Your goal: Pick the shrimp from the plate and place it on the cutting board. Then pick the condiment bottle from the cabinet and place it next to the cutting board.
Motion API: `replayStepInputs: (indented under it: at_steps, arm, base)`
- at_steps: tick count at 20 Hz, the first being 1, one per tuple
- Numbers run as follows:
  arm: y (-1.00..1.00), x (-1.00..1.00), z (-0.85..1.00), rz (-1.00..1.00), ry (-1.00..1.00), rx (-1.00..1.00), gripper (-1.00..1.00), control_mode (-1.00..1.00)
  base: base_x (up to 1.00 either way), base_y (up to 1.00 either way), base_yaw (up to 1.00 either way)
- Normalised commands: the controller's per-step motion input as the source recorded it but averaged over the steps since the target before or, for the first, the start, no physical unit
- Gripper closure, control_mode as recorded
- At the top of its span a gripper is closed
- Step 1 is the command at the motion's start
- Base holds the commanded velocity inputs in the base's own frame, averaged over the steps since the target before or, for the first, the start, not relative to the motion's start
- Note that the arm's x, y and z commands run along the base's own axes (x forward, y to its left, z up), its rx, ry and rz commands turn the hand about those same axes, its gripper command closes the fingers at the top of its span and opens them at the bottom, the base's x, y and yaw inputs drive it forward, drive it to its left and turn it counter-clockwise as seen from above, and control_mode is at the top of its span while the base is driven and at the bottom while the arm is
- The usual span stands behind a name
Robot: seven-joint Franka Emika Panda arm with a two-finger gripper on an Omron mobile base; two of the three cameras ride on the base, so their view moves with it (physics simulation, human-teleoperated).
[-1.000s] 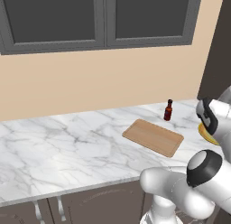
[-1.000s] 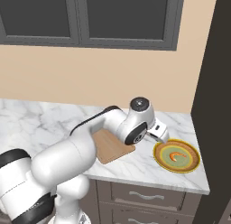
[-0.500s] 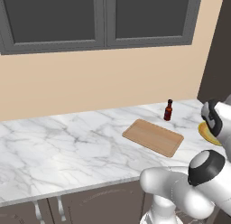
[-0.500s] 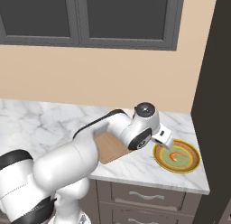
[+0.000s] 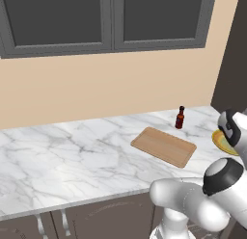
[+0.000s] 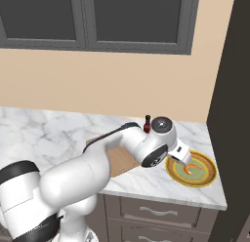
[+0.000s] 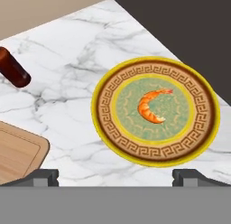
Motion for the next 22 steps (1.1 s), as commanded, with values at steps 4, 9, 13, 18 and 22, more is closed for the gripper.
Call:
replayStepInputs:
  at_steps: [4, 9, 13, 18, 22]
  arm:
    - [-0.14, 0.0, -0.01, 0.0, 0.0, 0.0, -1.0, -1.0]
    - [-0.19, 0.0, 0.0, 0.0, 0.01, 0.0, -1.0, -1.0]
    - [-0.19, 0.0, 0.0, 0.0, 0.03, 0.0, -1.0, -1.0]
    - [-0.17, 0.0, -0.05, 0.0, 0.04, 0.0, -1.0, -1.0]
    - [-0.08, 0.0, -0.16, 0.0, 0.03, 0.0, -1.0, -1.0]
  base:
    - [0.0, 0.0, 0.0]
    - [0.0, 0.0, 0.0]
    - [0.0, 0.0, 0.0]
    - [0.0, 0.0, 0.0]
    - [0.0, 0.0, 0.0]
